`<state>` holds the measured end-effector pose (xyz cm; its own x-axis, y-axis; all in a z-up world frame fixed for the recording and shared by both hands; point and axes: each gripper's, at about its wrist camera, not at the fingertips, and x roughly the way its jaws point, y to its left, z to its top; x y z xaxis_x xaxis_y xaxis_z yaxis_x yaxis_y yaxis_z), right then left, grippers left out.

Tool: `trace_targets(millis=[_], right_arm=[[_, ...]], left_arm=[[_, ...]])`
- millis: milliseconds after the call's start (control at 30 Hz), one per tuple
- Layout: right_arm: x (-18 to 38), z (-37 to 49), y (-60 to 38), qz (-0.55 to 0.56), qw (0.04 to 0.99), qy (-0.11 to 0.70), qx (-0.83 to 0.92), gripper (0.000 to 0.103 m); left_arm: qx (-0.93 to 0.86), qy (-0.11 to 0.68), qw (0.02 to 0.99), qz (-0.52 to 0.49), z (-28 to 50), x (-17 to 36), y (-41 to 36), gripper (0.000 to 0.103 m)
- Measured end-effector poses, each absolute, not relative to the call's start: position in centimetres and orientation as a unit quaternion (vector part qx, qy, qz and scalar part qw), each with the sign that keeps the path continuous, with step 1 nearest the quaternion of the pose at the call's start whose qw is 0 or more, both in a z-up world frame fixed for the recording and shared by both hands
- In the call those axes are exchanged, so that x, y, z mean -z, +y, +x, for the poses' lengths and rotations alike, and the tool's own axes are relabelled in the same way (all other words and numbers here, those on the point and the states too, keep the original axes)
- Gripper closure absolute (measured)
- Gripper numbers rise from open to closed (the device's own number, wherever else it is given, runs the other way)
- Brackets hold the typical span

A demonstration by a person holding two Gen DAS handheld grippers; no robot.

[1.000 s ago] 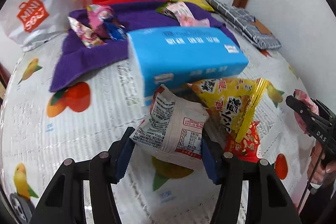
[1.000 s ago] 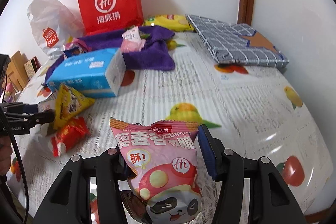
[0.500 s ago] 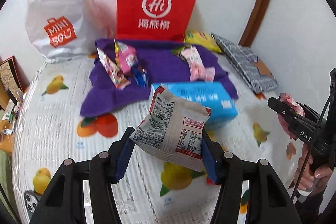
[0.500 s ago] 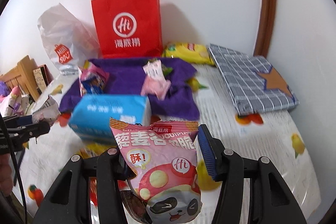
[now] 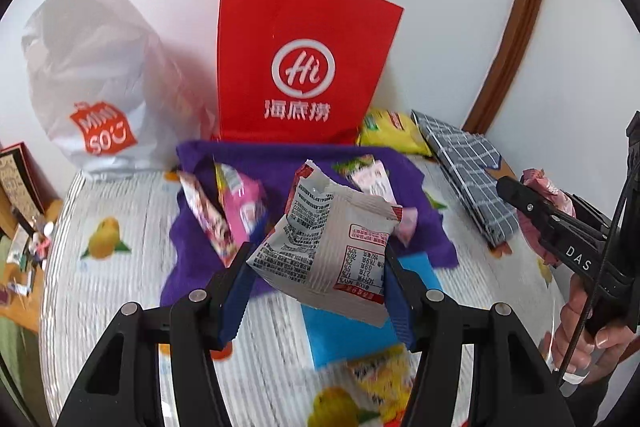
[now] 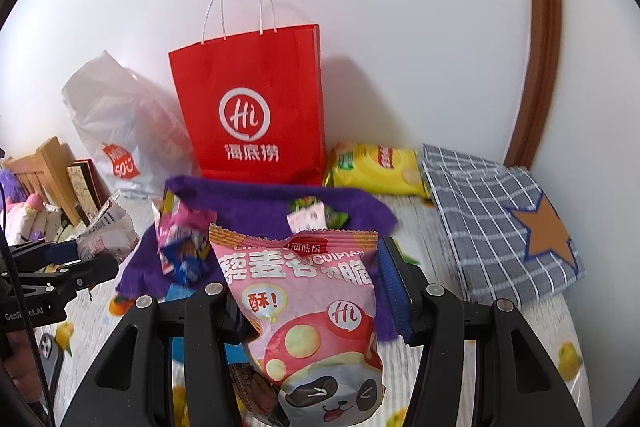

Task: Organize snacks
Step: 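Carry both held snacks over the purple towel with both grippers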

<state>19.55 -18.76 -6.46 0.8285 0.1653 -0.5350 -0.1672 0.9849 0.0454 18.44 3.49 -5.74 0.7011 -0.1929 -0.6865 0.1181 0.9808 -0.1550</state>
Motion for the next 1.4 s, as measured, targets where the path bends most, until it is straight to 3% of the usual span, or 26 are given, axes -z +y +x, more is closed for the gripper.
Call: trace_targets(millis=[467,1400], right_arm=[[5.9,28.5,-16.7,0.0,0.951,0.286,-0.116,0.049],[17.7,34.9,-11.9,-0.098,0.878,0.436,-0.174,0.049]], left_arm=[[0.058,0.373,0.924,-0.062,27.7,4.7,3.9,0.046],[0.019,0.443,0.893,-0.084,32.8,8.8,7.2,0.045]])
